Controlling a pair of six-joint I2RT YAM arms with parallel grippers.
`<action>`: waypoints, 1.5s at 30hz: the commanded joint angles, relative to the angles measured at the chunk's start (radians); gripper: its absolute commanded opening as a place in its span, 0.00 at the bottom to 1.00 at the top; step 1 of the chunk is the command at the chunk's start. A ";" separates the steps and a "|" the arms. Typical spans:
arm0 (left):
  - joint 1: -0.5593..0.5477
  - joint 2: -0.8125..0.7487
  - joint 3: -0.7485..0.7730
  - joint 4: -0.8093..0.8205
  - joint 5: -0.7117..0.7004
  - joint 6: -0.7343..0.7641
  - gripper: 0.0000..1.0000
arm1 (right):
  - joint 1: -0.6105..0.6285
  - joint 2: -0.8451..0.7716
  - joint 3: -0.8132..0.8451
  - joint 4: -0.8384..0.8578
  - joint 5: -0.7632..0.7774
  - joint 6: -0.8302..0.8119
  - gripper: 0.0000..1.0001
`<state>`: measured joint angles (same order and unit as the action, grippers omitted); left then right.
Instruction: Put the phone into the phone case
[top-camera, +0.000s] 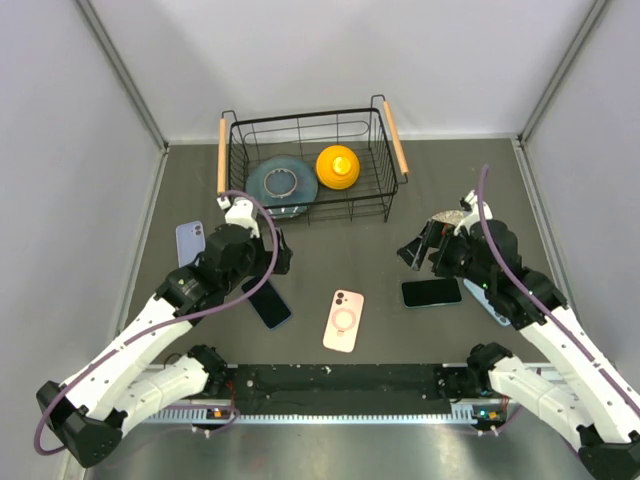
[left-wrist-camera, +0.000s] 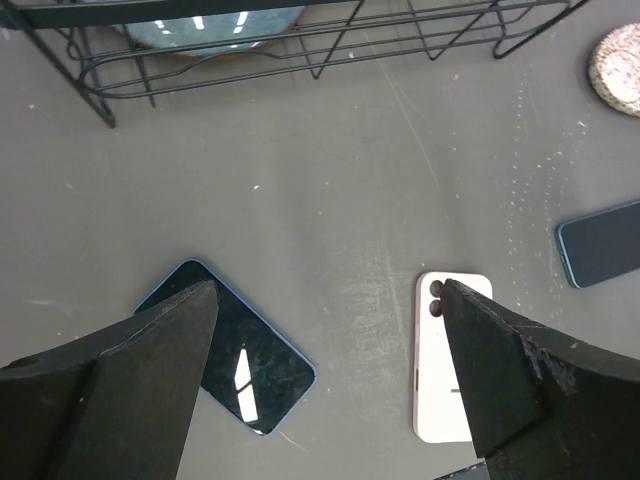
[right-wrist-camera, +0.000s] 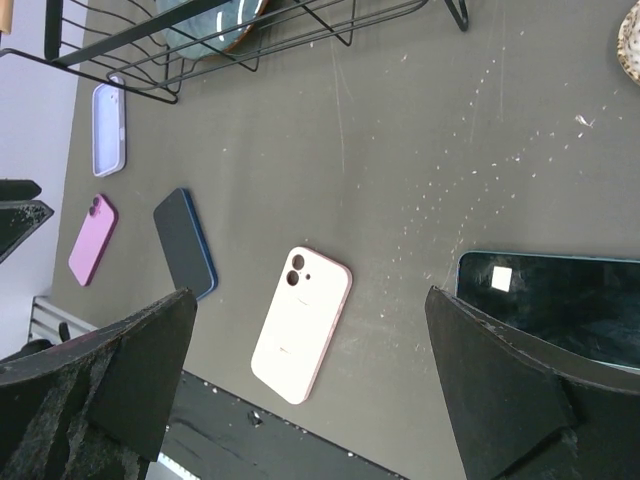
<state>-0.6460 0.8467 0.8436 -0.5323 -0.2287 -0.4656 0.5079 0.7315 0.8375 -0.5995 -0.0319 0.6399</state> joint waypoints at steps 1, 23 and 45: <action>0.003 -0.008 0.049 -0.029 -0.098 -0.056 0.99 | -0.008 -0.029 0.003 0.015 -0.004 0.007 0.99; 0.417 0.386 0.115 -0.357 -0.012 -0.393 0.99 | -0.006 -0.147 -0.083 0.023 -0.046 -0.014 0.99; 0.353 0.532 -0.038 -0.192 0.115 -0.444 0.99 | -0.008 -0.152 -0.176 0.066 -0.120 0.007 0.99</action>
<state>-0.2699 1.3567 0.7795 -0.7437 -0.1177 -0.8989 0.5076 0.6006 0.6678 -0.5865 -0.1513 0.6334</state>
